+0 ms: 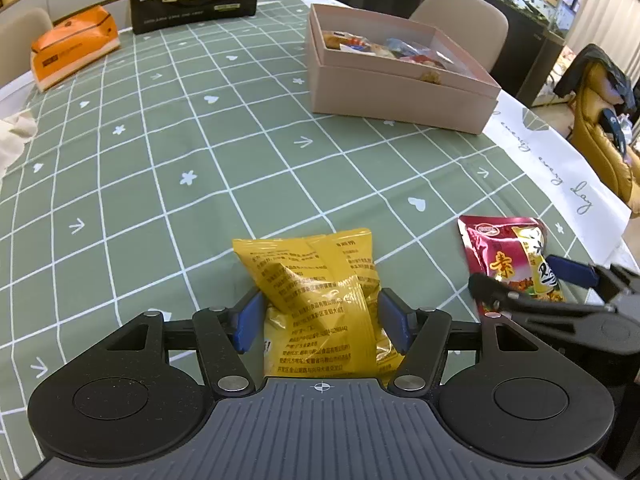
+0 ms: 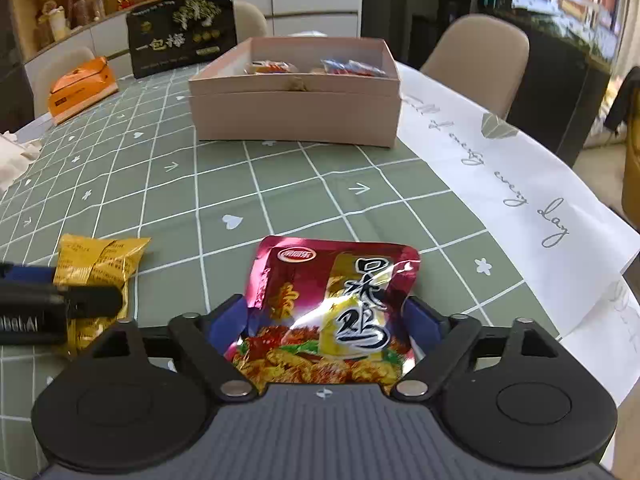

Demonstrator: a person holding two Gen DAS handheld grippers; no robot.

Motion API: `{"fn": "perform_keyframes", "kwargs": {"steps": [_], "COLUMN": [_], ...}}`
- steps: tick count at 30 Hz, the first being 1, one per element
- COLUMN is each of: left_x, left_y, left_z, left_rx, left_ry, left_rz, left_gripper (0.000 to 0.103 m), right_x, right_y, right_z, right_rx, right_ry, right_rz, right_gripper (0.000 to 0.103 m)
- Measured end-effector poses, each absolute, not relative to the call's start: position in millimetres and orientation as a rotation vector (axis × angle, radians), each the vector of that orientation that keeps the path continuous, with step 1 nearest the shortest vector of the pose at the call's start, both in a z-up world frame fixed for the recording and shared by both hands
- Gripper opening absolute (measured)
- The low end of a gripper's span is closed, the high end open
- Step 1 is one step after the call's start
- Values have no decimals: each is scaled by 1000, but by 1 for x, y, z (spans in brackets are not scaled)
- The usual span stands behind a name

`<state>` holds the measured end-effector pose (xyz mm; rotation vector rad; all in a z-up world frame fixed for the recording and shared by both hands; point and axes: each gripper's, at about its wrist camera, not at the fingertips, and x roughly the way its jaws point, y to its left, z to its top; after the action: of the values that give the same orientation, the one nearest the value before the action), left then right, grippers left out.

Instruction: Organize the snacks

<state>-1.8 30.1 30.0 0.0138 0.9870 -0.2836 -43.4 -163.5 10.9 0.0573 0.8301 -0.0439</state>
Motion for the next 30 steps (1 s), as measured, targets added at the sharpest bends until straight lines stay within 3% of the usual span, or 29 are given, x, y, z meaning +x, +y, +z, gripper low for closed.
{"fn": "perform_keyframes", "kwargs": {"steps": [7, 12, 16, 21, 24, 30], "left_x": [-3, -3, -4, -4, -4, -6], "left_y": [28, 31, 31, 30, 29, 30], "left_z": [29, 29, 29, 29, 29, 28], "left_rx": [26, 20, 18, 23, 26, 26], "left_ry": [981, 982, 977, 975, 975, 968], "left_rz": [-289, -301, -300, -297, -293, -294], "left_gripper": [69, 69, 69, 69, 69, 69], "right_x": [-48, -46, -53, -62, -64, -80], "right_y": [-155, -162, -178, -190, -184, -161], "right_z": [5, 7, 14, 26, 35, 63], "right_rx": [78, 46, 5, -5, -82, -164], "right_ry": [797, 838, 864, 848, 817, 711], "right_rz": [-91, -11, 82, 90, 77, 145], "right_gripper": [103, 102, 81, 46, 34, 27]}}
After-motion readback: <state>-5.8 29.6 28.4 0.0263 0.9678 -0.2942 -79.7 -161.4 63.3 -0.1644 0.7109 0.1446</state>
